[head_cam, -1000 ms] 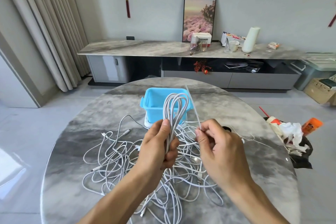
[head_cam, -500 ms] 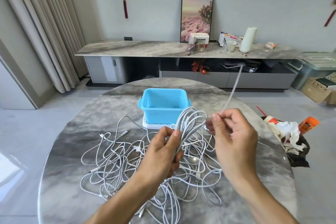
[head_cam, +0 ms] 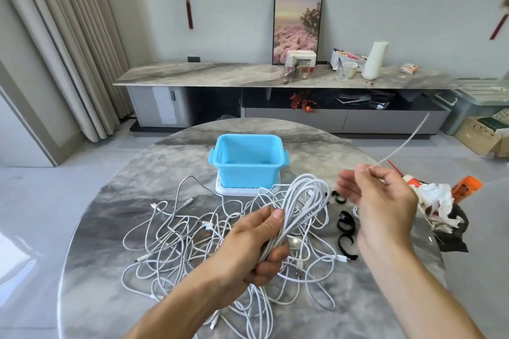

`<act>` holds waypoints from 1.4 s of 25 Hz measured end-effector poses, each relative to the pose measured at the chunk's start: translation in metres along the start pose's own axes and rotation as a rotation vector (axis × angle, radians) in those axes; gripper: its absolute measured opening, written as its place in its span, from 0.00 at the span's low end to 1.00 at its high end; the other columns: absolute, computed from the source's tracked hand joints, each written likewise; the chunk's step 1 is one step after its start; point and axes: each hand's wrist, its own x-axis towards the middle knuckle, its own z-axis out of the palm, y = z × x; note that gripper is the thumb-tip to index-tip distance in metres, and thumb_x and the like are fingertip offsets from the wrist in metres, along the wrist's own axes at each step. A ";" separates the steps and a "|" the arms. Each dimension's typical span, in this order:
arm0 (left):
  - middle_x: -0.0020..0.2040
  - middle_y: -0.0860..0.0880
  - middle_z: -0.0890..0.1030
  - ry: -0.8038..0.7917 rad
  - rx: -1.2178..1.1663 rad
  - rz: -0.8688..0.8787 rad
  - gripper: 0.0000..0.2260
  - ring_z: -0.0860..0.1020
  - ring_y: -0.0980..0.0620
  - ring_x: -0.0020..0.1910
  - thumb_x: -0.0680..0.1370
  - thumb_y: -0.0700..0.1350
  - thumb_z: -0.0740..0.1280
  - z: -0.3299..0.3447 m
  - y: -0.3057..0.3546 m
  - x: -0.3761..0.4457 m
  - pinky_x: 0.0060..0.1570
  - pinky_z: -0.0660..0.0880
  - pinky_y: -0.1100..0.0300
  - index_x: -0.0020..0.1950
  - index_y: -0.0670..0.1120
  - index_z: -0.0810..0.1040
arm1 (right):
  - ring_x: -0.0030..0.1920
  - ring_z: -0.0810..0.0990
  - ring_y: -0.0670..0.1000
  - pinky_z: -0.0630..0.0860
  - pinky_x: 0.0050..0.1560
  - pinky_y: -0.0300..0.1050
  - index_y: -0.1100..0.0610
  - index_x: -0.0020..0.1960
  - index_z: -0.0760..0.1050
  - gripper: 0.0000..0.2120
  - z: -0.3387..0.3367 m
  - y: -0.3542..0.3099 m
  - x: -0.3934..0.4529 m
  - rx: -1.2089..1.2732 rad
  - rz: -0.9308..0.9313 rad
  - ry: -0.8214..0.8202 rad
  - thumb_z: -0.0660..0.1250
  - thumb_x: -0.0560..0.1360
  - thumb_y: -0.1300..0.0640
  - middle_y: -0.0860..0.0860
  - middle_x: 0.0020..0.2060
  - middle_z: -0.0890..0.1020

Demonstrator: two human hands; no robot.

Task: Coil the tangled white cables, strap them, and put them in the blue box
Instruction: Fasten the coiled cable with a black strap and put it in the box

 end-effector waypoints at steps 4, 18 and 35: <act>0.29 0.49 0.65 0.035 -0.186 0.044 0.07 0.57 0.58 0.21 0.80 0.51 0.61 0.000 0.005 0.000 0.21 0.49 0.73 0.48 0.48 0.69 | 0.32 0.84 0.49 0.81 0.35 0.40 0.61 0.45 0.75 0.05 -0.014 0.002 0.018 -0.295 -0.086 -0.057 0.65 0.79 0.66 0.59 0.37 0.84; 0.28 0.46 0.68 0.153 -0.235 0.122 0.12 0.59 0.57 0.20 0.76 0.52 0.63 -0.002 0.004 0.004 0.20 0.50 0.72 0.48 0.43 0.75 | 0.39 0.84 0.62 0.81 0.44 0.57 0.60 0.45 0.82 0.06 0.021 0.027 -0.061 -0.270 -0.025 -0.550 0.68 0.78 0.63 0.57 0.37 0.86; 0.30 0.45 0.70 0.317 0.260 0.368 0.15 0.65 0.53 0.24 0.82 0.52 0.59 0.001 0.002 0.008 0.21 0.60 0.65 0.40 0.43 0.72 | 0.36 0.84 0.55 0.79 0.32 0.43 0.68 0.48 0.82 0.07 0.019 0.018 -0.062 0.097 0.537 -0.457 0.67 0.76 0.65 0.62 0.42 0.85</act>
